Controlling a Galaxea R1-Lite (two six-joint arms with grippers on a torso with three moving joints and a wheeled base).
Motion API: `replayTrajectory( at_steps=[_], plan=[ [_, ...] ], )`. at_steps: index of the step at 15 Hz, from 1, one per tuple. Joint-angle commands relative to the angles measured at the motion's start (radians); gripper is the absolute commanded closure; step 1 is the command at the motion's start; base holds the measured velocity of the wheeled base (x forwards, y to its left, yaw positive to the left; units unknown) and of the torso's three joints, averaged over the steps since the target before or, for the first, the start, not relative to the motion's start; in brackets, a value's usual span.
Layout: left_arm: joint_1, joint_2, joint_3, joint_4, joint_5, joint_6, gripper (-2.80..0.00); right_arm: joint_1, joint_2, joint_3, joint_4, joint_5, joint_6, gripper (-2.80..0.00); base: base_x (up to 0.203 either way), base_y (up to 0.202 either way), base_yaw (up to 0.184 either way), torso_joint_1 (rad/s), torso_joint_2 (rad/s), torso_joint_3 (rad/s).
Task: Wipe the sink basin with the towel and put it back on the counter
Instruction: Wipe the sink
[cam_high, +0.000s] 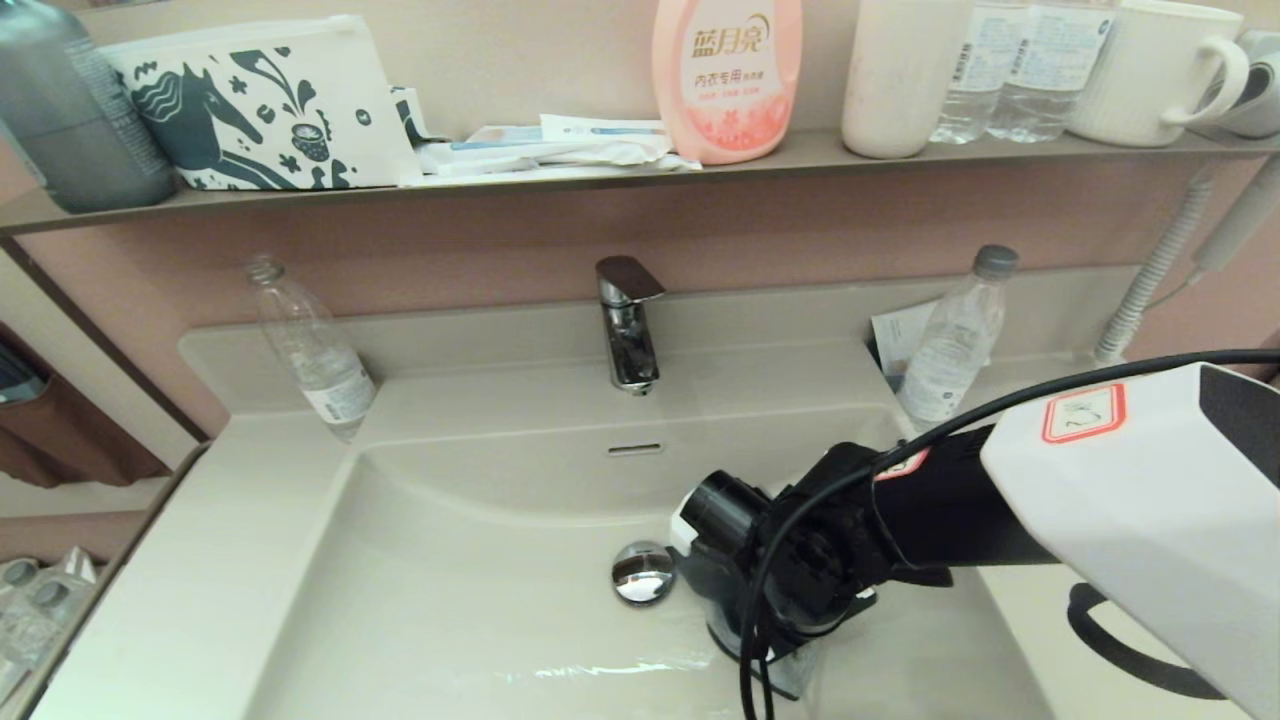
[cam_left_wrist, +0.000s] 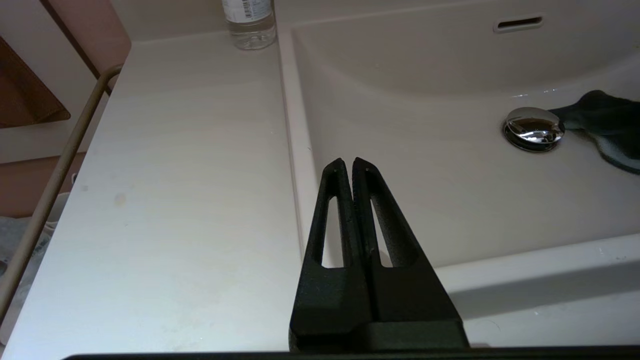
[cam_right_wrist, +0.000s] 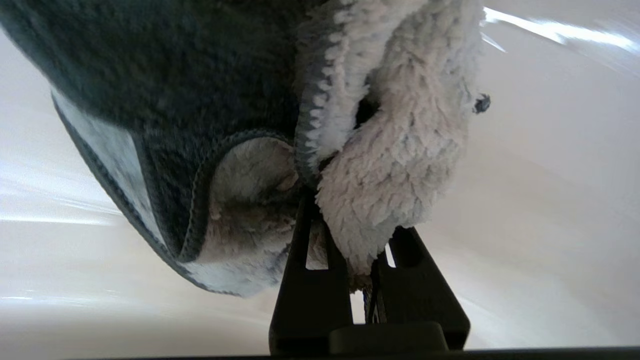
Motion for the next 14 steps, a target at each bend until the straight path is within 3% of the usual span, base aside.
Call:
replayTrajectory(
  at_steps=[1,6,11,14],
  plan=[
    [0.0,0.001,0.0,0.0,0.0,0.0,0.0,0.023,0.069,-0.039,-0.052,0.038,0.002,0.0,0.0,0.0,0.0,0.0,0.0,0.0],
    [0.0,0.001,0.0,0.0,0.0,0.0,0.0,0.102,0.124,-0.19,-0.11,0.182,0.001,0.0,0.0,0.0,0.0,0.0,0.0,0.0],
    [0.0,0.001,0.0,0.0,0.0,0.0,0.0,0.153,0.248,-0.411,-0.123,0.216,0.002,0.0,0.0,0.0,0.0,0.0,0.0,0.0],
    [0.0,0.001,0.0,0.0,0.0,0.0,0.0,0.158,0.265,-0.433,-0.285,0.227,0.001,0.0,0.0,0.0,0.0,0.0,0.0,0.0]
  ],
)
